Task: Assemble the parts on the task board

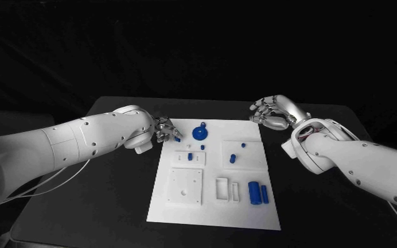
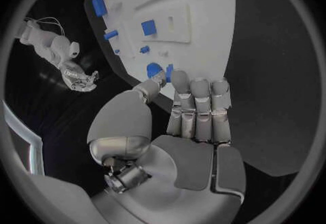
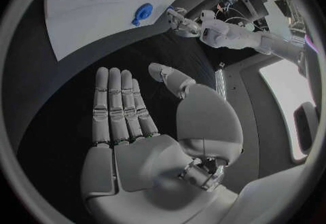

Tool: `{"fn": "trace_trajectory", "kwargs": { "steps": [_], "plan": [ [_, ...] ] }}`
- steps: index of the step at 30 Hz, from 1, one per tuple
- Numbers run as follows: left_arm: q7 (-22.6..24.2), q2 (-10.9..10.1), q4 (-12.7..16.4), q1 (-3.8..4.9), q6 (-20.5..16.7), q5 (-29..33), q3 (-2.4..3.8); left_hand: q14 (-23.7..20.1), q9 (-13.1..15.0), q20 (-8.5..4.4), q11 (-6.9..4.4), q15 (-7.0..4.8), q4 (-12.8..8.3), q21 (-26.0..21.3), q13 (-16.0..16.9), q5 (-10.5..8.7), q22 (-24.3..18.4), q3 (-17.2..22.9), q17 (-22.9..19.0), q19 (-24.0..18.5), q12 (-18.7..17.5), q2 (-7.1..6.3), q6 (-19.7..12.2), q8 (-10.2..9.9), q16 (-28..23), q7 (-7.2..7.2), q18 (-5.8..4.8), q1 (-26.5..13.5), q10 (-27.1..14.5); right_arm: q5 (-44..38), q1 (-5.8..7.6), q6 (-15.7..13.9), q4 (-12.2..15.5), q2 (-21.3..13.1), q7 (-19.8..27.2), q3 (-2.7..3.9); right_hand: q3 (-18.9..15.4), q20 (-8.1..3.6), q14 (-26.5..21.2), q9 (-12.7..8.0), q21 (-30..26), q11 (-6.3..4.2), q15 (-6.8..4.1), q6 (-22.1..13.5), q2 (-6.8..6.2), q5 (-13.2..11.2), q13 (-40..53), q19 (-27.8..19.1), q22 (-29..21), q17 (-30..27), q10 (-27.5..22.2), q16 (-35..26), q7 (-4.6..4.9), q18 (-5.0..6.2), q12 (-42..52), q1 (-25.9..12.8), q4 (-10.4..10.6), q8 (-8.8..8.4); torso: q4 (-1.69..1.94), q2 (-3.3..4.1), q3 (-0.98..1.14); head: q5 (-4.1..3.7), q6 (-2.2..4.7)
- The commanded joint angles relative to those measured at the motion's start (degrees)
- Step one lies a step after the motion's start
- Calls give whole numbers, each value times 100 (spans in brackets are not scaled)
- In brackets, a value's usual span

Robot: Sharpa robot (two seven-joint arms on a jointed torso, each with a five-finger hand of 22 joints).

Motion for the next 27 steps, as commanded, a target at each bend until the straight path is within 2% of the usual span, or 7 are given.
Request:
{"fn": "trace_trajectory", "kwargs": {
  "steps": [1,3,4,7,8,12,27],
  "plan": [
    [91,-74,258,2,-504,-224,-13,46,270,-491,-66,-7,9,23,5,19,5,45,-13,48,-5,-65,124,93,30,-62,37,1,104,-6,0,45,21,-5,47,2,-30,-9,-42,-10,-28,9,-18,17,12,33,-11,-47,3,-6,-39,25,9,88,32,-8,-7,21,9,-2,3,17,-11],
    [75,-148,451,-6,-552,-359,-53,61,268,-495,-70,-12,21,25,5,20,5,58,-17,62,-6,-68,135,90,31,-65,39,6,120,-6,1,39,34,-21,41,2,-29,-9,-42,-11,-28,9,-18,17,11,33,-12,-47,4,-7,-40,25,9,88,33,-6,-9,21,9,-2,4,28,-11],
    [56,-206,587,-7,-597,-431,-129,77,267,-498,-75,-16,30,30,6,21,5,66,-18,75,-4,-65,148,90,35,-70,41,8,136,-6,1,38,35,-32,40,2,-26,-11,-43,-13,-28,9,-18,16,9,32,-16,-48,5,-9,-40,28,9,88,36,3,-17,22,5,0,3,40,-9],
    [0,-303,817,-11,-803,-584,-227,96,264,-503,-81,-23,43,34,7,21,6,77,-22,92,-6,-70,165,88,37,-75,43,9,154,-6,1,39,35,-50,36,2,-23,-12,-45,-17,-28,8,-19,17,5,28,-24,-48,8,-13,-41,32,8,88,42,18,-31,25,18,2,-8,41,-20],
    [-50,-368,928,-17,-977,-683,-292,111,263,-507,-86,-27,46,38,7,22,6,86,-25,105,-7,-76,177,89,37,-80,46,15,167,-6,1,42,37,-52,35,2,-22,-12,-45,-18,-29,8,-19,17,4,28,-25,-48,9,-14,-42,33,8,88,43,19,-32,25,19,-1,-5,55,-29],
    [-160,-474,1129,-17,-1304,-857,-456,161,261,-521,-99,-49,73,52,7,22,7,102,-37,155,-14,-103,217,88,34,-93,53,13,214,-19,1,42,45,-51,34,2,-21,-12,-45,-19,-29,9,-19,18,4,27,-28,-47,10,-16,-42,34,8,88,45,22,-35,27,17,-7,9,81,-39],
    [-267,-563,1474,-100,-1595,-868,-473,233,254,-541,-115,-71,116,65,7,48,9,137,-53,213,-26,-138,284,85,30,-113,61,20,288,-19,2,73,42,-43,27,2,-23,-8,-48,-24,-30,10,-17,19,3,25,-39,-48,13,-22,-45,39,9,88,51,21,-36,30,10,-5,15,123,-59]
  ]
}}
